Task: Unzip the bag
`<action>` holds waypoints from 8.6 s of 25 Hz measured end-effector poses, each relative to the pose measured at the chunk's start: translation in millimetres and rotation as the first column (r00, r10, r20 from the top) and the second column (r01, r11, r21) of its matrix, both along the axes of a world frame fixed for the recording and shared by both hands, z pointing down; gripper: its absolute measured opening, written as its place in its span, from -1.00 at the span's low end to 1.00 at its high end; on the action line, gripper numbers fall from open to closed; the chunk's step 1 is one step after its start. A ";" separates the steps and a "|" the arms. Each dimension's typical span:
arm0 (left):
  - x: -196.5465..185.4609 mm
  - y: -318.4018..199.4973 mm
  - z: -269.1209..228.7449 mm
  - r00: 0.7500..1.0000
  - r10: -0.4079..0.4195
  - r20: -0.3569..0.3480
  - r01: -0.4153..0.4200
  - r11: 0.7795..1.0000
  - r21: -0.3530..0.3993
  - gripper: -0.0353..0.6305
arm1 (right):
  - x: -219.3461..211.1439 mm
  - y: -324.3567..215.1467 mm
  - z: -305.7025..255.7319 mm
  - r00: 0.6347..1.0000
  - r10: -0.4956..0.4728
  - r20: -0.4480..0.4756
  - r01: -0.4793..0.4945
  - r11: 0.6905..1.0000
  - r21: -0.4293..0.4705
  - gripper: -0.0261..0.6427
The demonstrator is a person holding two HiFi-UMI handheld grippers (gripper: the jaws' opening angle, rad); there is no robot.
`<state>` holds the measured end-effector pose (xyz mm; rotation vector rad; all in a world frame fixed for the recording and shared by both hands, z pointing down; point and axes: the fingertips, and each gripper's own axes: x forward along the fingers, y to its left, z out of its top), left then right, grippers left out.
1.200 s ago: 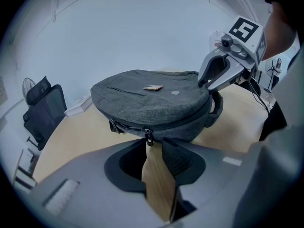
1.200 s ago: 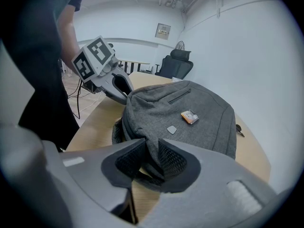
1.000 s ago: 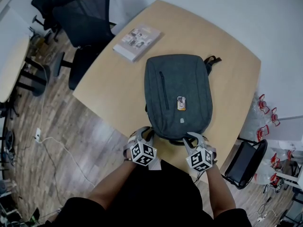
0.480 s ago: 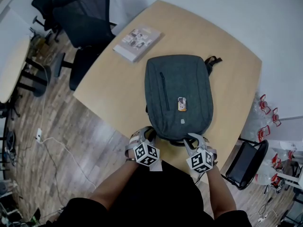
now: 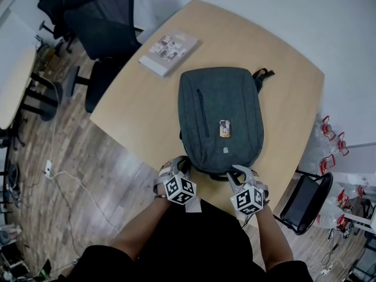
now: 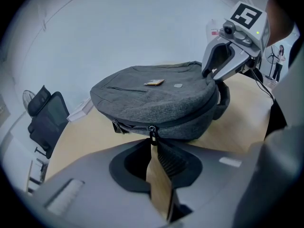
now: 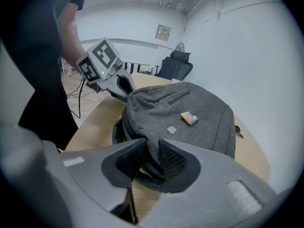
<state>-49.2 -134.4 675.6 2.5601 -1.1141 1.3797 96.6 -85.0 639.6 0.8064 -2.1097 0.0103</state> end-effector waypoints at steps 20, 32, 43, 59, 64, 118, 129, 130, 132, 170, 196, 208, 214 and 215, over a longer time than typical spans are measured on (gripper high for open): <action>-2.4 13.1 -11.7 0.859 -0.277 -0.430 0.168 0.947 -0.274 -0.72 | 0.1 0.7 -2.0 0.999 0.018 0.033 -0.017 1.000 -0.003 -0.67; -7.5 19.9 -17.4 0.278 -0.707 -0.651 -0.009 0.675 -0.737 -0.73 | -0.5 0.8 -2.1 0.998 0.026 0.049 -0.026 1.000 -0.006 -0.67; -16.1 9.5 -17.3 0.545 -0.568 -0.617 0.176 0.797 -0.578 -0.72 | 0.6 1.1 -1.3 0.999 0.026 0.045 -0.026 1.000 -0.010 -0.66; -3.1 -3.4 -10.8 0.962 -0.150 -0.229 0.111 0.978 -0.176 -0.81 | -0.5 0.9 -2.2 0.998 0.025 0.053 -0.025 1.000 -0.011 -0.66; -2.3 -1.5 -10.8 0.956 -0.140 -0.257 0.086 0.974 -0.210 -0.82 | -0.9 1.1 -1.7 1.000 -0.022 0.013 0.021 1.000 0.019 -0.67; -8.1 19.6 -17.5 0.961 -0.035 -0.273 -0.028 0.974 -0.223 -0.82 | -34.7 -12.8 -7.6 0.961 -0.276 0.005 0.274 0.954 -0.122 -0.37; -37.6 1.6 -19.0 0.978 -0.065 -0.197 0.027 0.982 -0.187 -0.82 | -75.5 -25.4 -2.2 0.972 -0.233 -0.021 0.230 0.969 -0.085 -0.78; -39.0 1.7 -19.8 0.979 -0.066 -0.191 0.031 0.983 -0.181 -0.82 | -78.8 -27.3 -2.8 0.978 -0.210 -0.005 0.209 0.974 -0.085 -0.78; -39.7 3.0 -21.8 0.981 -0.067 -0.183 0.034 0.984 -0.177 -0.82 | -83.9 -30.1 -3.8 0.984 -0.177 0.018 0.178 0.980 -0.087 -0.78; -31.5 17.6 -22.6 0.951 -0.175 -0.257 0.080 0.937 -0.340 -0.81 | -63.1 -26.9 -10.3 0.896 -0.437 -0.082 0.434 0.900 -0.050 -0.29; -40.2 23.7 -33.5 0.971 -0.156 -0.182 0.104 0.958 -0.266 -0.82 | -102.1 -35.4 13.4 0.996 0.079 0.047 -0.063 0.959 -0.278 -0.58; -56.8 16.9 -30.5 0.951 -0.220 -0.217 0.158 0.950 -0.270 -0.82 | -109.6 -24.7 -4.6 0.919 -0.393 -0.025 0.388 0.916 -0.101 -0.35; -57.4 17.7 -30.3 0.950 -0.217 -0.224 0.152 0.950 -0.274 -0.82 | -42.4 -66.3 12.0 0.817 -0.496 -0.295 0.500 0.863 -0.066 -0.17; -57.7 18.1 -30.7 0.950 -0.219 -0.222 0.155 0.949 -0.274 -0.81 | -41.5 -70.4 13.2 0.827 -0.485 -0.286 0.485 0.871 -0.077 -0.32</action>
